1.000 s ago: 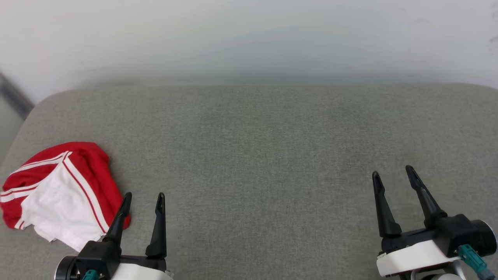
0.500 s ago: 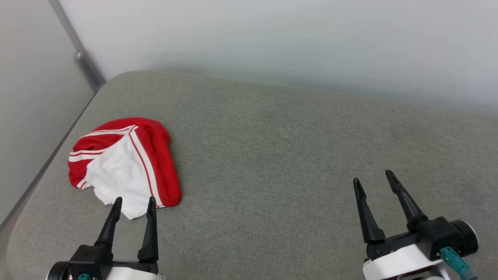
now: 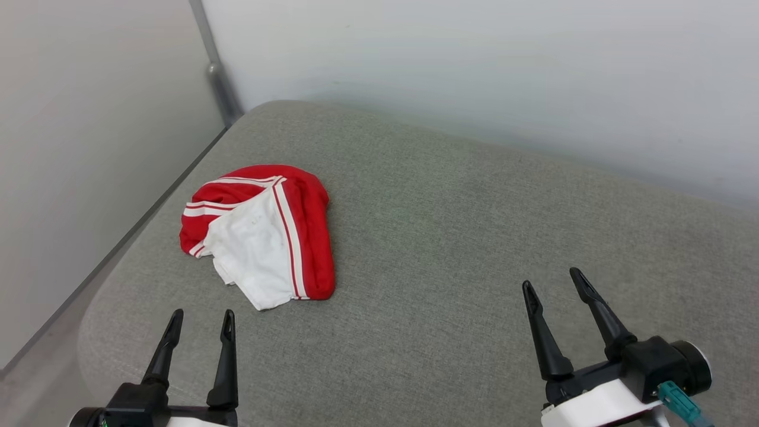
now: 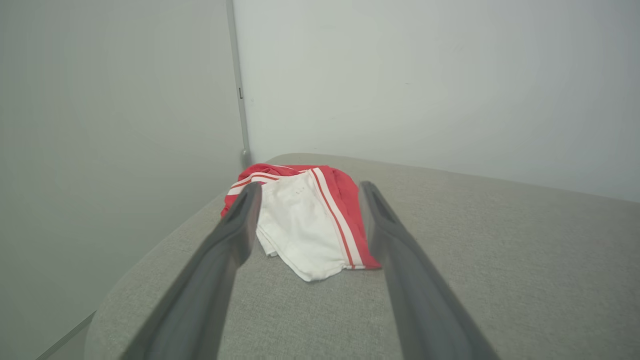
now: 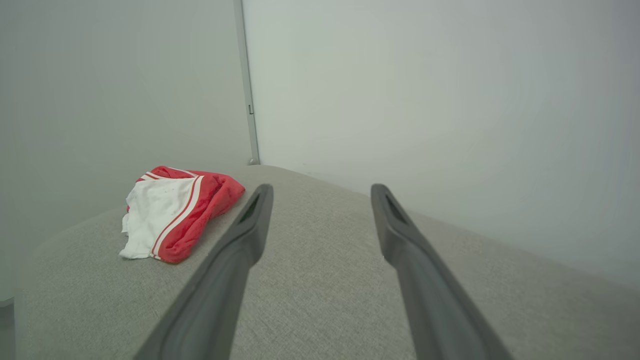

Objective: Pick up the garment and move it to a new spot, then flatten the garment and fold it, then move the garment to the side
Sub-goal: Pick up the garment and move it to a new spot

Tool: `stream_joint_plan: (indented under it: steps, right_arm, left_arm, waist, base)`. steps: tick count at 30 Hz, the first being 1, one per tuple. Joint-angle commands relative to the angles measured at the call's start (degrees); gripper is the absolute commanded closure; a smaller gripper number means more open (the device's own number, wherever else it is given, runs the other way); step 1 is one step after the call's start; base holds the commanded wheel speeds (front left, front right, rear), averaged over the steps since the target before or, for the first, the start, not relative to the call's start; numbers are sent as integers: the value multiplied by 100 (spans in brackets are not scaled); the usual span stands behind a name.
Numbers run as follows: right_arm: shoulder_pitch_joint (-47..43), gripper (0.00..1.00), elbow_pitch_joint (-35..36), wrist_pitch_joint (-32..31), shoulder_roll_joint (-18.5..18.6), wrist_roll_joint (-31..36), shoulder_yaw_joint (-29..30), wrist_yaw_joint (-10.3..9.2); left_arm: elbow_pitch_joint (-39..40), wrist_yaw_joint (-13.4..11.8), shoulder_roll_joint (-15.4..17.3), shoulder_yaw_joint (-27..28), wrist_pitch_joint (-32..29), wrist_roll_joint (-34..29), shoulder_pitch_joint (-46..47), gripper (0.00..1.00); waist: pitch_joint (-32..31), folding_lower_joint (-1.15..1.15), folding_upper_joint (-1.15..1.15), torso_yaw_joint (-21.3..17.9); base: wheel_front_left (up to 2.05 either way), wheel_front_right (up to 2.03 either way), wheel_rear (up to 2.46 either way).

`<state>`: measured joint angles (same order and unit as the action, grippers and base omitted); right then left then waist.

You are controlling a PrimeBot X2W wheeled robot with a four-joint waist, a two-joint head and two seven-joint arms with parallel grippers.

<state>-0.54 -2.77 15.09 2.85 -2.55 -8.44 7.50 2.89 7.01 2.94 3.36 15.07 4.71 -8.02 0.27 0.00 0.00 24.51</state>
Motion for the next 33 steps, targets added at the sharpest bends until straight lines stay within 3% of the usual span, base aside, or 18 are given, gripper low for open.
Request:
stream_joint_plan:
  steps: [1, 10, 20, 26, 30, 33]
  right_arm:
    - [-65, 0, -16, 12, 5, -20, -5, -2]
    - [-70, 0, -48, 12, 5, -226, -90, -2]
    - [186, 0, 2, 12, 6, 56, -176, -2]
    - [379, 0, 73, 12, 6, 370, -62, -2]
    - [552, 0, 141, 12, 8, 509, -13, -2]
    - [654, 0, 201, 12, 6, 593, 20, -2]
  left_arm:
    - [23, 10, -6, -6, 16, -27, -52, 0]
    - [24, 24, -6, 81, 16, -130, -120, 0]
    - [-399, 39, 143, 111, 16, 117, 156, 0]
    - [-867, 40, 893, -399, 16, 578, 866, 0]
    - [-1324, 40, 1700, -933, -39, 1256, 1600, 0]
    - [-1528, 41, 2338, -1378, -502, 1973, 2271, 0]
  waist:
    - [-18, 0, 0, 46]
    - [-23, 0, 0, 51]
    - [472, 0, 0, -352]
    - [1156, 0, 0, -632]
    - [1645, 0, 0, -813]
    - [1945, 0, 0, -908]
  base:
    - [0, 0, 0]
    - [0, 0, 0]
    - [0, 0, 0]
    - [0, 0, 0]
    - [0, 0, 0]
    - [0, 0, 0]
